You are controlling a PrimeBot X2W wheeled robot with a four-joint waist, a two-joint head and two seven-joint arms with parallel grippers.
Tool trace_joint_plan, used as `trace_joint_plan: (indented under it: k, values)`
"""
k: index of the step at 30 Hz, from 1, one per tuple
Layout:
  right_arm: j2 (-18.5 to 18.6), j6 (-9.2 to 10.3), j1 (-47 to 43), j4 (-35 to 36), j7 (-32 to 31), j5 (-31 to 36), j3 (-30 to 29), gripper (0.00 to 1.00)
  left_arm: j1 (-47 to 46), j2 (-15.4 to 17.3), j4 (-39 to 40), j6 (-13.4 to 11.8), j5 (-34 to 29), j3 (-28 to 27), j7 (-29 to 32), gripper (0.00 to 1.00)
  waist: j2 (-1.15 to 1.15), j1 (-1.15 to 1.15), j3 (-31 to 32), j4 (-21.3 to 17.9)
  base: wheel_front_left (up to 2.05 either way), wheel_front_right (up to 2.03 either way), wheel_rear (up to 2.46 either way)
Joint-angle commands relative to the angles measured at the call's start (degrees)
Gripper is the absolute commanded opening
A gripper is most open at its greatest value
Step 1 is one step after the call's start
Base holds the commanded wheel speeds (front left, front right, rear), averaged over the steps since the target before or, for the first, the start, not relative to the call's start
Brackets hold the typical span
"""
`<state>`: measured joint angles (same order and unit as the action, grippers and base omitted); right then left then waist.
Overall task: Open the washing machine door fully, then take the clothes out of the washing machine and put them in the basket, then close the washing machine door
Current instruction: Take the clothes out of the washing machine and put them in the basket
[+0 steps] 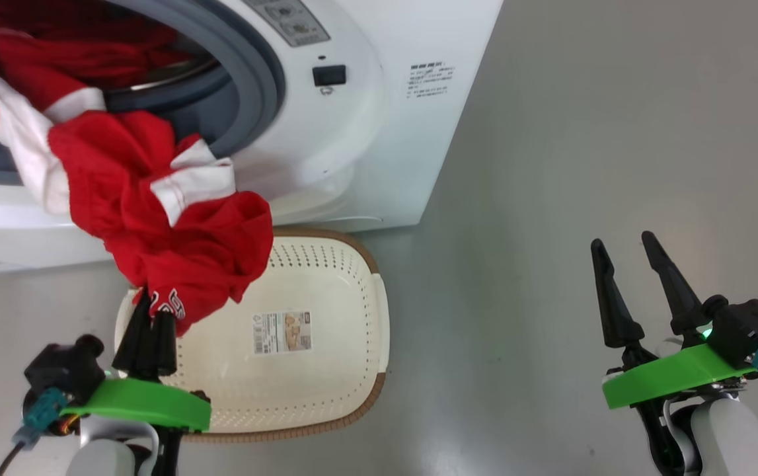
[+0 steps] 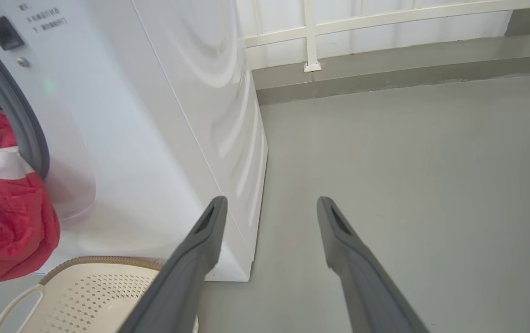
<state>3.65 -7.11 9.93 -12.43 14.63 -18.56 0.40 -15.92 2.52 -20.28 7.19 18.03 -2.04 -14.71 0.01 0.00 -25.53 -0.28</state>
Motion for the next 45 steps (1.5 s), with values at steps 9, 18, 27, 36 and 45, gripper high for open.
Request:
trace_joint_plan:
  k: [9, 18, 27, 36, 45]
  values:
    - [0.1, -0.37, 2.4, 2.4, 0.4, -0.2, 1.0, 1.0, -5.0, 0.8, -8.6, 0.3, 2.2, 0.3, -0.3, 0.0, -0.01, 0.0, -5.3, -1.0, 0.0, 0.0, 0.0]
    - [-0.1, -0.37, 3.6, 3.0, 0.4, 0.3, 0.9, 1.0, -8.8, 0.8, -17.5, 0.3, 3.6, 2.3, -0.3, 0.0, -0.01, 0.0, -9.1, -1.5, 0.0, 0.0, 0.0]
    - [0.0, -0.37, 4.7, 4.1, 0.4, 0.8, 1.0, 1.0, -13.8, 1.5, -24.5, 0.3, 4.4, 4.3, -0.3, 0.0, -0.01, 0.0, -13.4, -1.7, 0.0, 0.0, 0.0]
    - [0.1, -0.37, 5.4, 4.9, 0.4, 1.1, 0.9, 1.0, -17.6, 2.1, -29.0, 0.3, 4.6, 4.6, -0.3, 0.08, -0.01, 0.0, -15.9, -1.5, 0.0, 0.0, 0.0]
    - [0.0, -0.37, 5.4, 4.4, 0.4, 1.2, 0.8, 1.0, -17.8, 1.8, -29.1, 0.3, 5.2, 4.4, -0.3, 1.0, -0.01, 0.0, -15.1, -1.3, 0.0, 0.0, 0.0]
